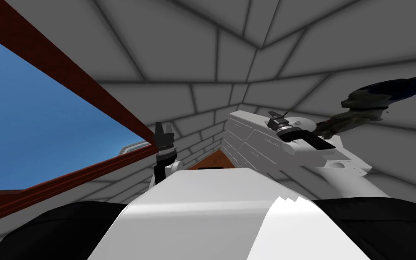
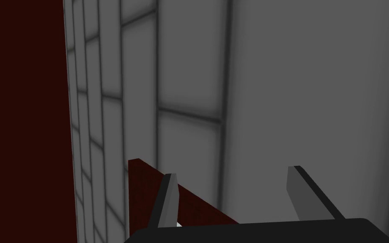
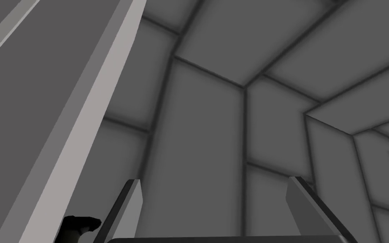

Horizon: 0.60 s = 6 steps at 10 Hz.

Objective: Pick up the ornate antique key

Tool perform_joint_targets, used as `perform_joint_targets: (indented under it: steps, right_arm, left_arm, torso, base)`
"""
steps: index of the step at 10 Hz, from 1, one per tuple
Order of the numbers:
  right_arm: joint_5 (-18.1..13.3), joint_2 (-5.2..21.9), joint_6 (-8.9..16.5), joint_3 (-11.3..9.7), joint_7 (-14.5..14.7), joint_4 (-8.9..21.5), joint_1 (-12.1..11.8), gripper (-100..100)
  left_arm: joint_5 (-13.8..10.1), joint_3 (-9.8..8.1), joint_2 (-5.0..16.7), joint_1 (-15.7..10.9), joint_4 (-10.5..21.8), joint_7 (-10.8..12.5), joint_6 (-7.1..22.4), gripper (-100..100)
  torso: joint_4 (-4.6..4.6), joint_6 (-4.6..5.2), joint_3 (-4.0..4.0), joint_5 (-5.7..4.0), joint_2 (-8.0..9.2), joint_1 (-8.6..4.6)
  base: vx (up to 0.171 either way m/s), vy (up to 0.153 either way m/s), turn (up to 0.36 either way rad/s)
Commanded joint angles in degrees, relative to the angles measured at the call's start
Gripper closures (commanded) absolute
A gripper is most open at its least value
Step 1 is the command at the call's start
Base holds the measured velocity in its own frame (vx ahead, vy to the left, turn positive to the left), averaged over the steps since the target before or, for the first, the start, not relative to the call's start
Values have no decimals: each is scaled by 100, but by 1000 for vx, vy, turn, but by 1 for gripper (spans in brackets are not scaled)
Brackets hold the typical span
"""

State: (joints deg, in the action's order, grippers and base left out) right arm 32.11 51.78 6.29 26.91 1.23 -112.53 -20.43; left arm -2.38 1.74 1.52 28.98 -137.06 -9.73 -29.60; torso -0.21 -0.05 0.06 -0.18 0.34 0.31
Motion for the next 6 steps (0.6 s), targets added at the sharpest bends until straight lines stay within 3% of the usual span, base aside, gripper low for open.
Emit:
perform_joint_targets:
  steps: [1, 2, 3, 6]
  right_arm:
    - [134, 286, 162, 52, 88, 96, 38, -100]
    - [134, 364, 162, 52, 88, 96, 38, -100]
    - [384, 569, 365, 137, 262, 283, 29, -100]
    - [630, 1105, 562, 212, 447, 476, 11, -100]
  left_arm:
    - [0, 0, 0, 0, 0, 0, 0, 0]
    - [0, 0, 0, 0, 0, 0, 0, 0]
    - [0, 0, 0, 1, 0, 0, 0, 0]
    - [0, 0, 0, 0, 0, 0, 0, 0]
  torso:
    - [0, 0, 0, 0, 0, 0]
    - [1, 2, 1, 0, 1, 0]
    - [0, 3, 0, 0, -2, -1]
    - [1, 1, 2, -1, 3, -4]
  base:
    - [-37, 14, 46]
    - [-22, 9, -13]
    - [-31, 16, 124]
    - [-39, 6, 71]
